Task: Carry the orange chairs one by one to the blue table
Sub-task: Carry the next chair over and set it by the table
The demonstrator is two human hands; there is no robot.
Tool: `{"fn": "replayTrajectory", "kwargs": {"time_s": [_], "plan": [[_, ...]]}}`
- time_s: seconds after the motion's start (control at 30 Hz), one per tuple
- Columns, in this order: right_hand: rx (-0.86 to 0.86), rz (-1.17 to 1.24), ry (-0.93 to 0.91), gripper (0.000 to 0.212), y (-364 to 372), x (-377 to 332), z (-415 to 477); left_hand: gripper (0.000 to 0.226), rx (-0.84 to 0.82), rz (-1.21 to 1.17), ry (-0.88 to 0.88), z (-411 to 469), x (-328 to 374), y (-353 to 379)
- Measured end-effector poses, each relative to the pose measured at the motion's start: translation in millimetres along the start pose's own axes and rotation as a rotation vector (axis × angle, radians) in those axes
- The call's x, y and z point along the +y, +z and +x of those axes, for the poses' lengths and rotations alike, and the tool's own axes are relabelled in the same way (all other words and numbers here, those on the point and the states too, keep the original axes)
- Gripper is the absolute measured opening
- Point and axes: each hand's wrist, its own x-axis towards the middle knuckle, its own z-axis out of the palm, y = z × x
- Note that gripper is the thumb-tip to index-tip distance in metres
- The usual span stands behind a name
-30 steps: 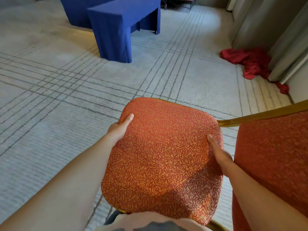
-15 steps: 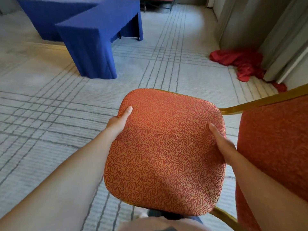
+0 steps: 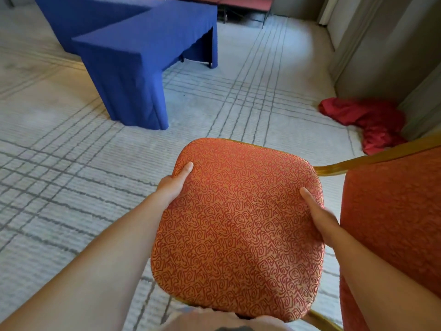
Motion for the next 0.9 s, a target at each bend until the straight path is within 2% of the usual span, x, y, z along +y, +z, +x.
{"fn": "replayTrajectory", "kwargs": {"time_s": [0.33,0.63,0.77,0.9], "plan": [[-0.096,-0.022,0.061,0.103,98,-122,147,0.092,0.070,-0.010,-0.012,170,104,-15],[-0.057,0.050,0.006,0.111,212,-274,278,0.088,0.065,0.054,0.085,367,241,-60],[-0.023,0.051,-0.029,0.109,235,-343,318,0.090,0.046,0.075,0.165,430,304,-71],[0.010,0.041,-0.032,0.118,251,-397,365,0.085,0.029,0.074,0.165,491,350,-66]]}}
